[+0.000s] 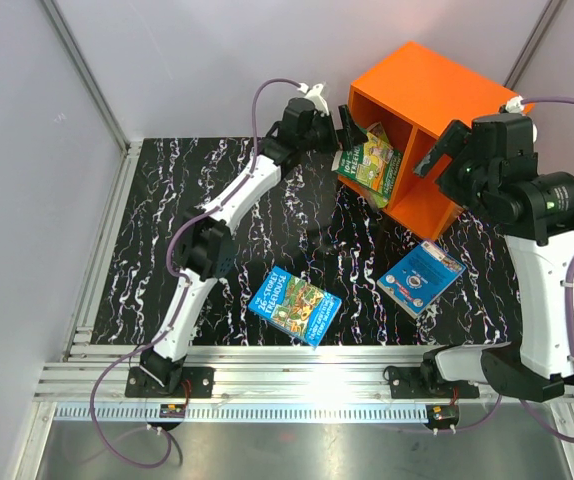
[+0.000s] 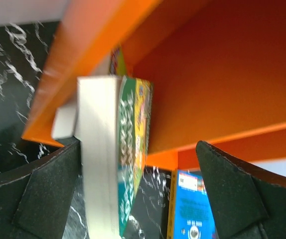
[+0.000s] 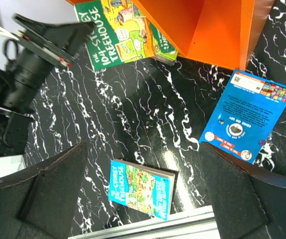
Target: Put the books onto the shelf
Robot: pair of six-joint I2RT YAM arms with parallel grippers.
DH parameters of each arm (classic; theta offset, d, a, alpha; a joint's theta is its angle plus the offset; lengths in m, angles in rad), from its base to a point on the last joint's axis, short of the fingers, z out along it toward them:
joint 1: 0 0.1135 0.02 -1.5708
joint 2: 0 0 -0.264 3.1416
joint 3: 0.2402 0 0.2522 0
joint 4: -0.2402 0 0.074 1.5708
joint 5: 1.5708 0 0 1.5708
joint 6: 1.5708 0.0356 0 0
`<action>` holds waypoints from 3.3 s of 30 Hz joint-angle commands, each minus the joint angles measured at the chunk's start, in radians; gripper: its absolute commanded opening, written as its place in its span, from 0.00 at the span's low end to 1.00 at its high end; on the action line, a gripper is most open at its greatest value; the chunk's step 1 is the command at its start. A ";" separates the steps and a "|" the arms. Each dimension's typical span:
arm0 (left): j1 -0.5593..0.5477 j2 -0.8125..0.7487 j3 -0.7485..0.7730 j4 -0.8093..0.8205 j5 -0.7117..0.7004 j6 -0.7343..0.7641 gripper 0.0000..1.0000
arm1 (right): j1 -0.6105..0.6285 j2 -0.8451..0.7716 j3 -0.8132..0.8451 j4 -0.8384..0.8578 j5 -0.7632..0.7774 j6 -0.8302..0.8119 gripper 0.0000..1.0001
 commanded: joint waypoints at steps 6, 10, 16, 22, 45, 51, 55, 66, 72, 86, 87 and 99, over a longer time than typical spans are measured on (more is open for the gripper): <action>0.002 -0.026 0.080 0.155 -0.148 -0.054 0.99 | -0.005 -0.031 -0.074 -0.215 -0.038 0.028 1.00; 0.028 -0.110 0.002 0.151 -0.218 -0.019 0.99 | -0.005 -0.036 -0.085 -0.216 -0.040 0.023 1.00; 0.115 -0.401 -0.294 0.140 -0.372 -0.033 0.99 | -0.005 -0.068 -0.166 -0.177 -0.076 0.026 1.00; 0.137 -0.630 -0.622 0.077 -0.409 0.053 0.71 | -0.005 -0.077 -0.212 -0.129 -0.106 0.018 1.00; -0.102 -0.226 -0.263 -0.134 -0.189 0.036 0.04 | -0.005 -0.174 -0.307 -0.164 -0.043 -0.003 1.00; -0.115 -0.090 -0.100 -0.133 -0.208 0.001 0.08 | -0.005 -0.163 -0.267 -0.190 0.003 -0.029 1.00; -0.115 -0.115 -0.116 -0.136 -0.202 0.018 0.05 | -0.003 -0.149 -0.243 -0.201 0.029 -0.054 1.00; -0.133 -0.448 -0.495 -0.007 -0.119 0.096 0.00 | -0.005 -0.122 -0.270 -0.149 0.019 -0.081 1.00; -0.135 -0.393 -0.444 -0.139 -0.214 0.130 0.00 | -0.005 -0.117 -0.290 -0.127 0.005 -0.083 1.00; -0.136 -0.207 -0.259 -0.297 -0.288 0.174 0.00 | -0.005 -0.119 -0.292 -0.147 0.020 -0.086 1.00; -0.135 -0.205 -0.259 -0.297 -0.294 0.176 0.00 | -0.005 -0.117 -0.293 -0.144 0.020 -0.086 1.00; -0.096 -0.031 -0.120 -0.276 -0.318 0.125 0.00 | -0.005 -0.073 -0.281 -0.127 0.000 -0.110 1.00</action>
